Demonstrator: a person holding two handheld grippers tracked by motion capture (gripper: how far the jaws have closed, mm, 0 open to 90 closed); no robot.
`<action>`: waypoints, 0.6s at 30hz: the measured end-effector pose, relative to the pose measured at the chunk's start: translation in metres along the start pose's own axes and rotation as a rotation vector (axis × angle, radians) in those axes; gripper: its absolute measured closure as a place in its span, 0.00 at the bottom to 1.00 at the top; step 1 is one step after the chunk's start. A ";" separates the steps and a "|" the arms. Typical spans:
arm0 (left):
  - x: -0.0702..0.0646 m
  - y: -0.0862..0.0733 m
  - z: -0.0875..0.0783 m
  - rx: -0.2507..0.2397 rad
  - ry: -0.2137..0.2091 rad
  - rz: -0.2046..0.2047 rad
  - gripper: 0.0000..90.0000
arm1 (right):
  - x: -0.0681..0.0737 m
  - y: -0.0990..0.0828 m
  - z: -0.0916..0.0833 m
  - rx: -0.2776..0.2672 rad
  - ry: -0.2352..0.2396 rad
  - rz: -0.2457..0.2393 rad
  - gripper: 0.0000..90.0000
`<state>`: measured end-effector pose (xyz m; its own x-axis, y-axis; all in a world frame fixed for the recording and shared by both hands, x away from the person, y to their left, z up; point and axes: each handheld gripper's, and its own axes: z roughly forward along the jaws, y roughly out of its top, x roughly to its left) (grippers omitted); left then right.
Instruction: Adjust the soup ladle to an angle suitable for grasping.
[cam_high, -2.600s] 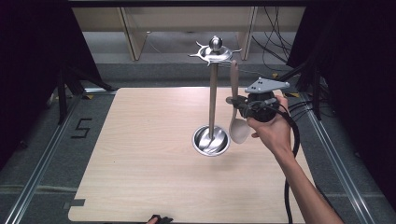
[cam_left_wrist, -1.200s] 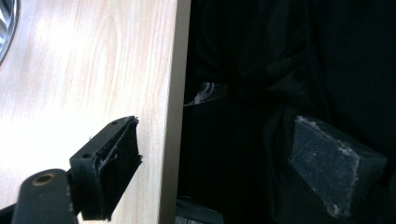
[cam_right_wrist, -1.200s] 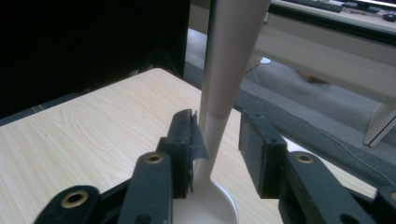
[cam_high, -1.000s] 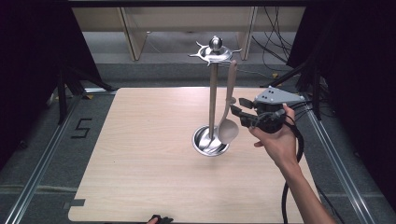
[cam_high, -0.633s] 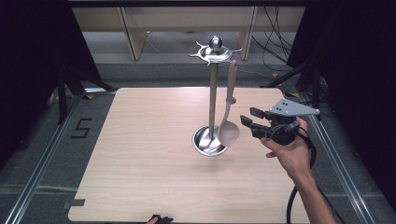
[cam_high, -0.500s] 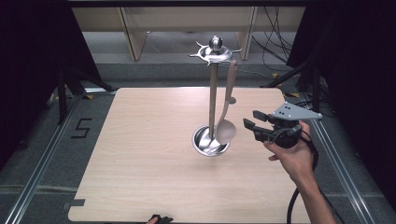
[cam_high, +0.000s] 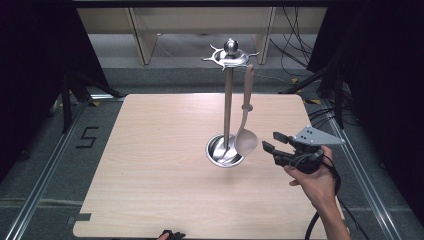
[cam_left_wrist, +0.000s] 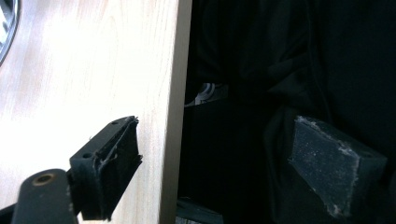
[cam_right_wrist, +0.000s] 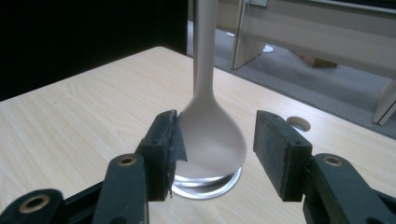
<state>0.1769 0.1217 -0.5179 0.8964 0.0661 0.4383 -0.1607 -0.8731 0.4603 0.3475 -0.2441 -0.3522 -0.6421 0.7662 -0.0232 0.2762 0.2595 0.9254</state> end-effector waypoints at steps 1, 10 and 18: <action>0.000 0.000 0.000 0.000 -0.002 -0.002 0.17 | 0.001 -0.002 0.000 0.007 -0.002 0.016 0.56; 0.001 0.000 0.000 0.004 -0.026 0.005 0.17 | 0.001 -0.025 -0.001 0.039 -0.003 0.039 0.55; 0.001 -0.001 0.000 -0.008 -0.004 -0.005 0.17 | 0.000 -0.042 0.000 0.071 -0.006 0.032 0.53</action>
<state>0.1776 0.1223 -0.5181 0.8989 0.0687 0.4327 -0.1594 -0.8688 0.4689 0.3362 -0.2554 -0.3911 -0.6282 0.7780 0.0036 0.3466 0.2757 0.8966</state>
